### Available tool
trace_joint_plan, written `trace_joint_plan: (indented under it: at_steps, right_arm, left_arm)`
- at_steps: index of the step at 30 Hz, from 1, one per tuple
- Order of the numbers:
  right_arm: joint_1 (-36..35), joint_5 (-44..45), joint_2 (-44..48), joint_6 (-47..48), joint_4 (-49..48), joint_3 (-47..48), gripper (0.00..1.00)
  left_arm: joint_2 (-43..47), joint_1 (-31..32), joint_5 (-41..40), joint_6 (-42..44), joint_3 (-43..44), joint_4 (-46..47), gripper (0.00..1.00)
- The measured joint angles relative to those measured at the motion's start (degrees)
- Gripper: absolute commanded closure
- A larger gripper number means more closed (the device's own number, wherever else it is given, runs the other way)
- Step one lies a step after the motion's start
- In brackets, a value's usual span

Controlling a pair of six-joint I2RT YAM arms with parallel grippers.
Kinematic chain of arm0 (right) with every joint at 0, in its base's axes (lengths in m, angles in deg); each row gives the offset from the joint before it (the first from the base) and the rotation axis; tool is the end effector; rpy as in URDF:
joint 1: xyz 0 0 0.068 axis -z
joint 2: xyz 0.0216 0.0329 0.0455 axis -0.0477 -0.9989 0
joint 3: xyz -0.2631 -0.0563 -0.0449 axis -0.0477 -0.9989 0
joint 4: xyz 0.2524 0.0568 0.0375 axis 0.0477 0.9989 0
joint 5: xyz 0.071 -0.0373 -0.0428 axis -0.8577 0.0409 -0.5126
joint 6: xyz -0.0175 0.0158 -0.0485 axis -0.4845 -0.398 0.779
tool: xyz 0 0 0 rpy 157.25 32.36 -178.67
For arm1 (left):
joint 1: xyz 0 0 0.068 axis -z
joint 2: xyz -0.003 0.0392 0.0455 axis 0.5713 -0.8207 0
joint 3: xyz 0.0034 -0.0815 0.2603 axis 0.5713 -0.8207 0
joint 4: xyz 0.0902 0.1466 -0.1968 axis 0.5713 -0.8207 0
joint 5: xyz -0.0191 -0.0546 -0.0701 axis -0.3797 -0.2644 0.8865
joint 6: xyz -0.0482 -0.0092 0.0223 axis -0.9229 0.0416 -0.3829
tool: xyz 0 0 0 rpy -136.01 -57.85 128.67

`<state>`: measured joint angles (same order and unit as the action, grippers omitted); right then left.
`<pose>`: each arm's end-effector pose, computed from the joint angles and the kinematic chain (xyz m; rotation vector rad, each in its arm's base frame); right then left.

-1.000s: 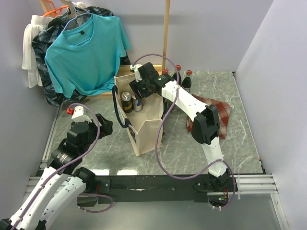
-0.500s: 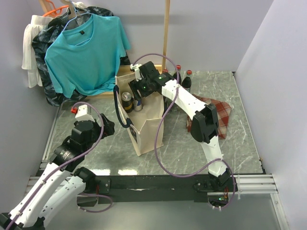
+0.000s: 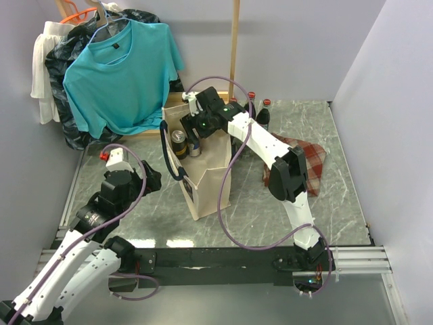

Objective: Take the beverage out of the canvas bag
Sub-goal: Take out the drink from the canvas bag.

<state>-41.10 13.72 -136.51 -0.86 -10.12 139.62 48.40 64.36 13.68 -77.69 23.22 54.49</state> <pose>0.3882 0.3161 0.2978 -0.9409 2.2264 0.5223 0.1183 -0.0527 0.2936 -0.3692 1.9867 -0.3890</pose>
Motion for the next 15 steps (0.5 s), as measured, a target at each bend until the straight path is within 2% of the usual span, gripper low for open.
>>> trace_joint_plan:
  at_steps: [15]
  right_arm:
    - [-0.3, -2.1, -1.1, 1.0, 0.2, 0.0, 0.20]
  left_arm:
    - [-0.4, 0.2, -0.1, 0.0, 0.0, -0.8, 0.04]
